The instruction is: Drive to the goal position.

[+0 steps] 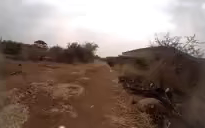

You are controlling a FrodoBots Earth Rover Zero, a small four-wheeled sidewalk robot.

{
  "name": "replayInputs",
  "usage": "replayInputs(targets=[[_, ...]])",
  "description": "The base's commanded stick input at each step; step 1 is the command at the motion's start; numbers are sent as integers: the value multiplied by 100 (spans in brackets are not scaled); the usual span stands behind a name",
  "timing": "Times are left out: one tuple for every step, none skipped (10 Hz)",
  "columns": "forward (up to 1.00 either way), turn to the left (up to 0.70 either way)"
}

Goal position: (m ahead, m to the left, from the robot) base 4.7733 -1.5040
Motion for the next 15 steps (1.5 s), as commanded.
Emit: replayInputs(targets=[[50,0],[50,0],[50,0],[50,0],[50,0],[50,0],[50,0],[50,0],[50,0],[50,0],[50,0],[50,0],[50,0],[50,0],[50,0]])
